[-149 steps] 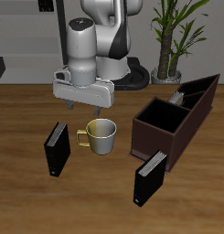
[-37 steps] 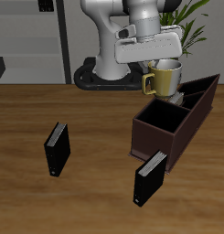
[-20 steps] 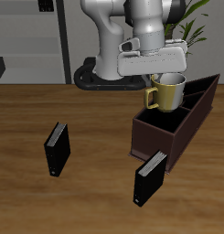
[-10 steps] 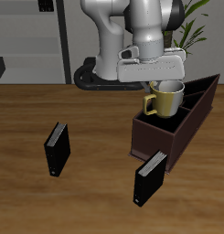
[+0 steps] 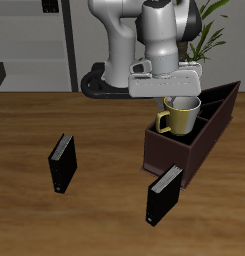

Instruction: Place the yellow book into the left desk caddy's front compartment and place the white-yellow mug into the left desk caddy's right compartment

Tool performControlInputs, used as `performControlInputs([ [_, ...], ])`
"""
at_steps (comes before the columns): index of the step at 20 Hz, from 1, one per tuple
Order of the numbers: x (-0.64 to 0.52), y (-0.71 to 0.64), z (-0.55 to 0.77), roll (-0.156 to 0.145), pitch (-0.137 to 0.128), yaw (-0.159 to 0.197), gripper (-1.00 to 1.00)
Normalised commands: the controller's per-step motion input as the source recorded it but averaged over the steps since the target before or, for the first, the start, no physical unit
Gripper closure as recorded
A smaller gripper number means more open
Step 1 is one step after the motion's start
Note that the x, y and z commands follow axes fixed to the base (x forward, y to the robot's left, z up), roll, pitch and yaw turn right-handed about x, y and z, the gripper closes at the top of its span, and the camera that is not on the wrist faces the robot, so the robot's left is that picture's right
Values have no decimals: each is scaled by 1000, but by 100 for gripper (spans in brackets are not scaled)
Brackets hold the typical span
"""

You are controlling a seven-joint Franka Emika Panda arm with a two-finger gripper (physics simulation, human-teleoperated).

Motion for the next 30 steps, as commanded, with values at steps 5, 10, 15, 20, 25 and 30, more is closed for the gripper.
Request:
performControlInputs([
  [5, -16, 41, -158, 9, 17, 4, 100],
  [10, 19, -7, -193, -3, 29, -7, 100],
  [15, -46, 4, -85, 5, 16, -29, 100],
  [20, -202, 69, -5, 30, -7, -19, 100],
  [25, -256, 180, -30, 51, 2, 0, 100],
  [30, 17, 12, -69, 7, 15, 1, 100],
])
